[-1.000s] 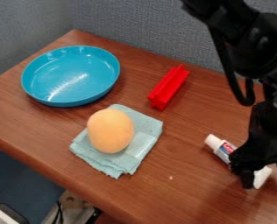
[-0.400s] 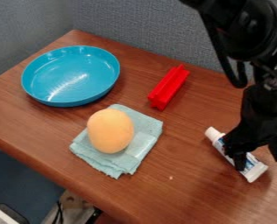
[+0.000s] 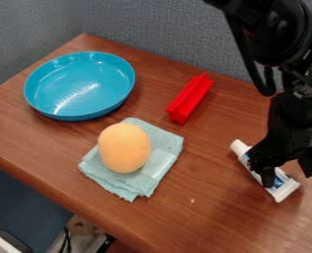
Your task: Put the toothpaste on the blue plate
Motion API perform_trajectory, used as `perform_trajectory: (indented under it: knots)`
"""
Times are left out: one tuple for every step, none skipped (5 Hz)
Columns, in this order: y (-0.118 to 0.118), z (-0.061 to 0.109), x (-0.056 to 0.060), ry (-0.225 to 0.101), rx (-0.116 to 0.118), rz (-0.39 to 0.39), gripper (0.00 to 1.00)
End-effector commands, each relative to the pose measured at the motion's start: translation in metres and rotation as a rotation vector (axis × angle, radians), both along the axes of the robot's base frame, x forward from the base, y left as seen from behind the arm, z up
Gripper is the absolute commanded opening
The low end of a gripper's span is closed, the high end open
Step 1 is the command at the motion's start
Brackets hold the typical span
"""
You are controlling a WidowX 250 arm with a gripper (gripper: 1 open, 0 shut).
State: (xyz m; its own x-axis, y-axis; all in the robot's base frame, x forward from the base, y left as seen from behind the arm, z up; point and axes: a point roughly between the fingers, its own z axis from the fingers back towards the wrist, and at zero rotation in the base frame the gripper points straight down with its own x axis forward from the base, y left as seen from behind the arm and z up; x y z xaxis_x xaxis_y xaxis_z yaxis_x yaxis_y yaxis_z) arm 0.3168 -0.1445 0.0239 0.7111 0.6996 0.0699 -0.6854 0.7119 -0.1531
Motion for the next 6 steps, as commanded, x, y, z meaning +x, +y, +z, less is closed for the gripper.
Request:
perform_trajectory:
  knots:
    - [0.011, 0.006, 0.011, -0.030, -0.013, 0.021, 1.00]
    - [0.018, 0.001, 0.013, -0.021, -0.008, 0.027, 1.00]
    - [0.024, -0.004, 0.015, -0.015, -0.004, 0.034, 0.00]
    - [0.029, 0.001, 0.012, -0.019, -0.003, 0.040, 0.00]
    - [0.034, 0.009, 0.009, -0.026, 0.002, 0.043, 0.00]
    - [0.037, 0.016, 0.007, -0.032, 0.003, 0.041, 0.00]
